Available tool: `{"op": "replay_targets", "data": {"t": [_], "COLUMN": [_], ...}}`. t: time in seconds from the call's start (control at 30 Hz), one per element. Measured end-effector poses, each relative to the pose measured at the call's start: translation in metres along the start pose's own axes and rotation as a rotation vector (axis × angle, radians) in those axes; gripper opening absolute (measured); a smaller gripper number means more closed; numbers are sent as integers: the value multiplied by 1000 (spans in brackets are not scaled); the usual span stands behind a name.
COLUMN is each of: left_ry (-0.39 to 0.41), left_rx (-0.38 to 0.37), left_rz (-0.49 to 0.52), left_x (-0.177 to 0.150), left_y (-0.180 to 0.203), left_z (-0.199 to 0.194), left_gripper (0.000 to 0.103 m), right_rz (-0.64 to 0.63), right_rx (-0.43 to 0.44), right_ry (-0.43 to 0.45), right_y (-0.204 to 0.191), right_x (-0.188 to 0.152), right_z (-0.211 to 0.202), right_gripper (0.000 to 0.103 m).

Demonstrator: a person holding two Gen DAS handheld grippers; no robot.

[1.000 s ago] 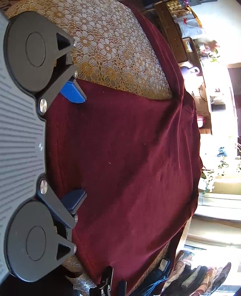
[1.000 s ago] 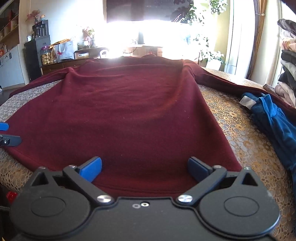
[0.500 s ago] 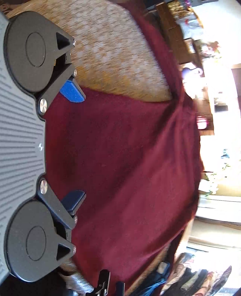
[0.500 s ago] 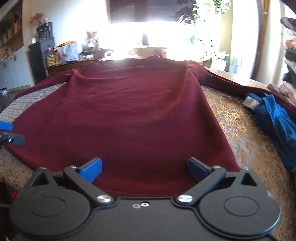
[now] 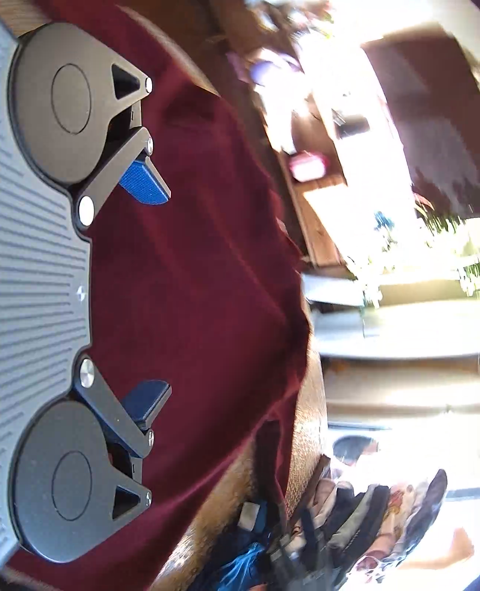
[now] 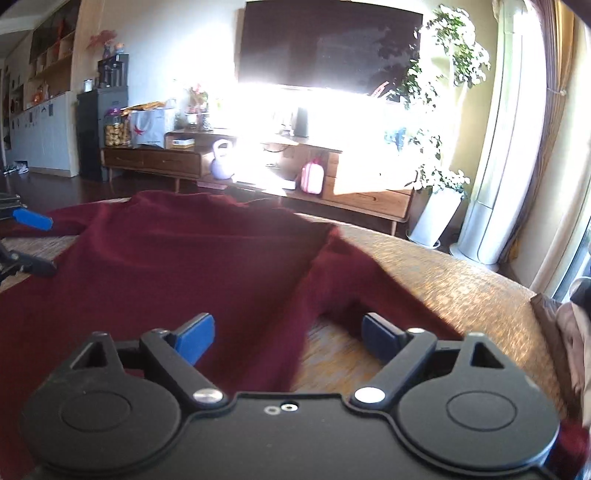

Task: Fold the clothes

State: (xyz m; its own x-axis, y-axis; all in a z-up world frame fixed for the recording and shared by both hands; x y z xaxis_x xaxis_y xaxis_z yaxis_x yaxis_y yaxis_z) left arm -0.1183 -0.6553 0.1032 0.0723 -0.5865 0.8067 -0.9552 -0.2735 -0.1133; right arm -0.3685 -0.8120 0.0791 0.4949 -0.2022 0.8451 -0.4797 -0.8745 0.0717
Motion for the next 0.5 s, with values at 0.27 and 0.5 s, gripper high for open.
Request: {"op": "replay_targets", "data": {"t": [0.27, 0.5], "left_ry": [-19, -26], "left_rx": [-52, -149], "left_rz": [56, 58], "left_x": [58, 85], "left_y": [21, 31], "left_z": [132, 207], "left_gripper": [102, 102], "right_rz": [84, 115], "right_rx": [-97, -40], "right_ry": [-144, -228], "right_y": [112, 142], "right_x": [-5, -10], "right_z": [102, 151], "right_gripper": [103, 103]}}
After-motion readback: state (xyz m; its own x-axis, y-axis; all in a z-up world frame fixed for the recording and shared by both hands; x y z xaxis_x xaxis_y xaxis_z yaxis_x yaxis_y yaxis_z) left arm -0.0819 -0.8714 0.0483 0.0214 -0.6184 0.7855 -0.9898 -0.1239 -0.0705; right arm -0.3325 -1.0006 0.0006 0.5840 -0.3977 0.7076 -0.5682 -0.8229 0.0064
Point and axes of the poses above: each gripper's, at about its wrist camera, not at the fingertips, and z roughly the way its jaws point, y to its right, x to its top, the point moved 5 cm from there along z, roughly the way its jaws point, and after that the axes turned 1 degree about y, right-handed, at the moved point
